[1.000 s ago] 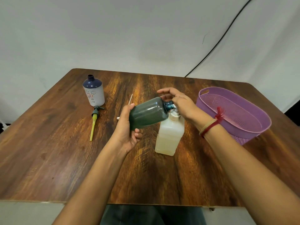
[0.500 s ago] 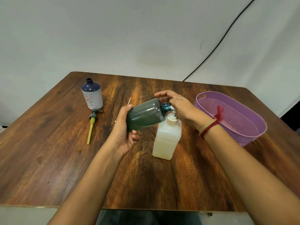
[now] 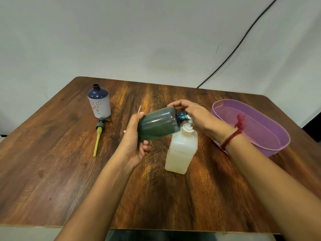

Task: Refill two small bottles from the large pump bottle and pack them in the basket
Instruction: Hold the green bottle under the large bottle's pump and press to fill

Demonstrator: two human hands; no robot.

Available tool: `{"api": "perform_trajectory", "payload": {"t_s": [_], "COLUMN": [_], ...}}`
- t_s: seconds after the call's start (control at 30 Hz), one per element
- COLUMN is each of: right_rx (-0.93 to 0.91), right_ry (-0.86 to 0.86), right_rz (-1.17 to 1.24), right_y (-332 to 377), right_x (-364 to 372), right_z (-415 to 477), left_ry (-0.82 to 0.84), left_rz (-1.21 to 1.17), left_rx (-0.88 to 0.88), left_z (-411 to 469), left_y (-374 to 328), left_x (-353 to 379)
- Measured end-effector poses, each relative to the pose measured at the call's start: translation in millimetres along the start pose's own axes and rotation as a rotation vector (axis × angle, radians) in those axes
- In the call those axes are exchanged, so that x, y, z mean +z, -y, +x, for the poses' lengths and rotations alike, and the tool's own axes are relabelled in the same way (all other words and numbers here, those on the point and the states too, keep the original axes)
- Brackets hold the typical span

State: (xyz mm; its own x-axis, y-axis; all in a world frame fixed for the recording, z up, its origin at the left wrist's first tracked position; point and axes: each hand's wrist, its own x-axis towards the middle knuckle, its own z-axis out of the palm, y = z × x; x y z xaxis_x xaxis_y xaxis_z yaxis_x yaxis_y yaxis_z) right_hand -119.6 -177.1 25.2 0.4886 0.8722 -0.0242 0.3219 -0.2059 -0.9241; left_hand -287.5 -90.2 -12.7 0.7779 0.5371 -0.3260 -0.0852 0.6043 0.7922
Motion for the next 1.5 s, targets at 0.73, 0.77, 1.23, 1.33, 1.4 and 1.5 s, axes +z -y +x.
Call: {"api": "perform_trajectory", "payload": {"t_s": [0.73, 0.77, 1.23, 1.33, 1.4, 1.5], "right_rx": [-0.023, -0.017, -0.016, -0.029, -0.045, -0.049], "right_ry": [-0.076, -0.073, -0.092, -0.172, -0.242, -0.241], "right_rz": [0.080, 0.083, 0.048, 0.022, -0.026, -0.075], "right_y": [-8.2, -5.2, -0.1, -6.3, -13.0, -11.5], "right_x": [8.0, 5.7, 5.0, 9.5, 11.5, 11.9], "right_z": [-0.1, 0.2, -4.5, -2.5, -2.6, -5.5], "left_ry": [-0.013, -0.005, 0.000, -0.013, -0.005, 0.005], "left_rz": [0.020, 0.016, 0.013, 0.006, 0.004, 0.009], "left_rx": [-0.011, -0.006, 0.007, -0.001, -0.020, -0.034], "left_z": [-2.5, -2.2, -1.9, -1.5, -0.9, -2.9], "left_y": [-0.8, -1.5, -1.7, 0.1, -0.1, -2.6], "left_x": [-2.8, -2.3, -0.7, -1.7, -2.8, -3.3]}}
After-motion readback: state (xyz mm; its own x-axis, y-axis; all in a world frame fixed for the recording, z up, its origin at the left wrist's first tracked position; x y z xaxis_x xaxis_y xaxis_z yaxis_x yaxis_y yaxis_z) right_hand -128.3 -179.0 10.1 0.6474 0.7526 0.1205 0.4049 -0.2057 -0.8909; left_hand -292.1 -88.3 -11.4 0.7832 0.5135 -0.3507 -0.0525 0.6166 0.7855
